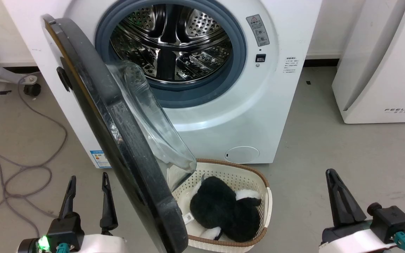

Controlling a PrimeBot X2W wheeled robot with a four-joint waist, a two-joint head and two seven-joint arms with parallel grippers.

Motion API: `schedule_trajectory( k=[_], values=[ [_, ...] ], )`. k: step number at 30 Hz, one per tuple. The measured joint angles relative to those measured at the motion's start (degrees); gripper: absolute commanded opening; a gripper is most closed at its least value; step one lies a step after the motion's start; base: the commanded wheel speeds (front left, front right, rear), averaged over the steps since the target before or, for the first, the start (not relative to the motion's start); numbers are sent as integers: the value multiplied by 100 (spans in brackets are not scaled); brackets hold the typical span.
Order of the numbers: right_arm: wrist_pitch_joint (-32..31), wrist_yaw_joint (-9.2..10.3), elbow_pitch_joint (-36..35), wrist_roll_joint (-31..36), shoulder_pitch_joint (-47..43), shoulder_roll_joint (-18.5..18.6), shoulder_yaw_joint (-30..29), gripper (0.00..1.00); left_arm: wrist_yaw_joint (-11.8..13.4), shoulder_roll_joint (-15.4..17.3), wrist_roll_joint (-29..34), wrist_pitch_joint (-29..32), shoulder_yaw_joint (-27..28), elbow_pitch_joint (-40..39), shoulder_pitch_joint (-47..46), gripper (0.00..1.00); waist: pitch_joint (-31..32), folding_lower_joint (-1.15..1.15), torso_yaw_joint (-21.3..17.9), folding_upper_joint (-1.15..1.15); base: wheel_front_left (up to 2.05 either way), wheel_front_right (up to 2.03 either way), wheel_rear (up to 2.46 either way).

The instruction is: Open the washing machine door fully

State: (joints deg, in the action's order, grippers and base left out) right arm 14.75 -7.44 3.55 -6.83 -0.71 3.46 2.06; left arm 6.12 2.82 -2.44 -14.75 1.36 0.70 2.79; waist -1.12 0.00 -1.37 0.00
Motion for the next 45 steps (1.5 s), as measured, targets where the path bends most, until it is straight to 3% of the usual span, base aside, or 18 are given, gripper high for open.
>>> schedule_trajectory(
  k=[2, 9, 10, 11, 12, 13, 29, 37, 45],
  values=[
    [0, 0, 20, 60, -3, -10, -30, 100, 0, 0, 13, 0, -3, -4, 1, 100, 1, 0, 16, 0, 0, 0, 0],
    [0, 0, 24, 119, -26, -26, -110, 100, 74, 1, 22, 0, 18, -18, 44, 100, 33, 0, 44, 0, 0, 0, 0],
    [0, 0, 38, 114, -27, -27, -114, 100, 77, 0, 23, 0, 22, -18, 53, 91, 37, 0, 46, 0, 0, 0, 0],
    [0, 0, 54, 105, -30, -27, -112, 100, 77, 0, 24, 0, 36, -22, 55, 42, 41, 0, 48, 0, 0, 0, 0],
    [0, 0, 66, 94, -32, -29, -115, 100, 77, 0, 24, 0, 49, -33, 55, 11, 44, 0, 51, 0, 0, 0, 0],
    [0, 0, 81, 83, -34, -29, -120, 100, 77, 0, 24, 0, 66, -37, 55, 0, 47, 0, 52, 0, 0, 0, 0],
    [0, 0, 132, -110, -131, -33, -130, 100, -52, 24, -19, -1, 404, -1232, -415, 0, 116, 0, 147, 0, 0, 0, 0],
    [0, 0, 119, -176, -155, -33, -118, 100, -358, 18, 43, -1, -179, -2128, -549, 0, 188, 0, 185, 0, 0, 0, 0],
    [0, 0, 55, -177, -216, -34, -89, 100, -690, 13, 199, -1, -1073, -2468, -593, 0, 240, 0, 263, 0, 0, 0, 0]
  ],
)
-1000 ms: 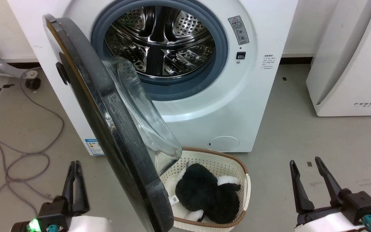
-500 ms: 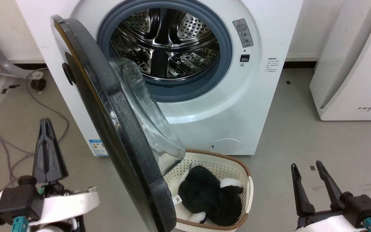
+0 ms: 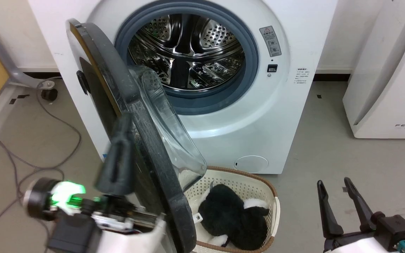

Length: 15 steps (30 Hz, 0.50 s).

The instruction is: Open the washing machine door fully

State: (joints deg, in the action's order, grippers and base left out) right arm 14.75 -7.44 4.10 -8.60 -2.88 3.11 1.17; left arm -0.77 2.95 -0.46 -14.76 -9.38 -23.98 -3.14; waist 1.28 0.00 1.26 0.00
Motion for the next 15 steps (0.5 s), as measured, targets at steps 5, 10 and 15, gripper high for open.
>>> schedule_trajectory(
  k=[5, 10, 15],
  values=[
    [0, 0, -12, 1, -18, 0, 1, 100, -198, -8, 96, 0, -583, 0, 11, 0, 7, 0, 59, 0, 0, 0, 0],
    [0, 0, -15, 0, -28, 0, 16, 100, -346, 12, 186, 0, -1257, 114, 215, 0, -6, 0, 161, 0, 0, 0, 0],
    [0, 0, -18, 2, -46, 0, 20, 100, -433, 35, 187, 0, -1789, 377, 388, 0, -61, 0, 272, 0, 0, 0, 0]
  ],
)
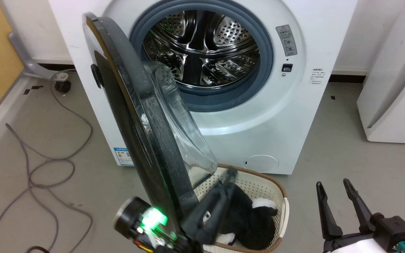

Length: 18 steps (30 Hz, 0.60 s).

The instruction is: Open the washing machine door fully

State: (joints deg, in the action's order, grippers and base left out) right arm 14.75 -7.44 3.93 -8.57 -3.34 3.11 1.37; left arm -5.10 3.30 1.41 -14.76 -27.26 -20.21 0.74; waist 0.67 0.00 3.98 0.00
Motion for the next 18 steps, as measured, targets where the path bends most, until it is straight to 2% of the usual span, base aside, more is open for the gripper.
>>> schedule_trajectory(
  k=[9, 18],
  values=[
    [0, 0, 2, 0, 0, -1, 20, 100, -4, -4, -57, 0, -548, 410, 275, 0, -101, 0, 103, 0, 0, 0, 0],
    [0, 0, 3, 1, 14, -1, 31, 100, 218, 3, -63, 1, -541, 1148, 369, 0, -272, 0, 159, 0, 0, 0, 0]
  ],
)
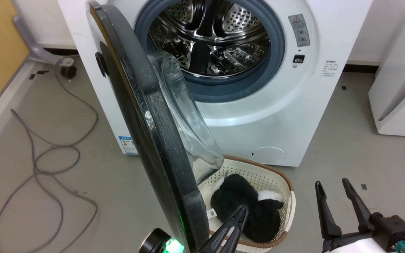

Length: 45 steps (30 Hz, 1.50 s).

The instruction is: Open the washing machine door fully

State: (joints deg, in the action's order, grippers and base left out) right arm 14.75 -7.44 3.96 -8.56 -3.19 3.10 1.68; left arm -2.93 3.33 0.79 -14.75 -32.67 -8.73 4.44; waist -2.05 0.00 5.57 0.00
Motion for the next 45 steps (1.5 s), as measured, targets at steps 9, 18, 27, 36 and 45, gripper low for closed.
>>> schedule_trajectory(
  k=[9, 18, 27, 36, 45],
  values=[
    [0, 0, 11, 44, 30, 0, -47, 100, 230, -3, -172, 0, 247, 434, -2, 0, -164, 0, 102, 0, 0, 0, 0],
    [1, 0, 35, 53, 33, -1, -69, 100, 288, 11, -240, -1, 423, 503, -3, 0, -224, 0, 432, 0, 0, 0, 0],
    [0, 0, 57, 63, 33, -3, -54, 100, 396, 167, -247, -1, 586, 299, 196, 0, -235, 0, 954, 0, 0, 0, 0],
    [0, 0, 74, 63, 32, -4, -1, 100, 452, 220, -248, -1, 621, 156, 331, 0, -218, 0, 1624, 0, 0, 0, 0],
    [0, 0, 97, 103, 36, -5, 43, 100, 606, 318, -334, -1, 1074, 197, 355, 0, -232, 0, 2145, 0, 0, 0, 0]
  ],
)
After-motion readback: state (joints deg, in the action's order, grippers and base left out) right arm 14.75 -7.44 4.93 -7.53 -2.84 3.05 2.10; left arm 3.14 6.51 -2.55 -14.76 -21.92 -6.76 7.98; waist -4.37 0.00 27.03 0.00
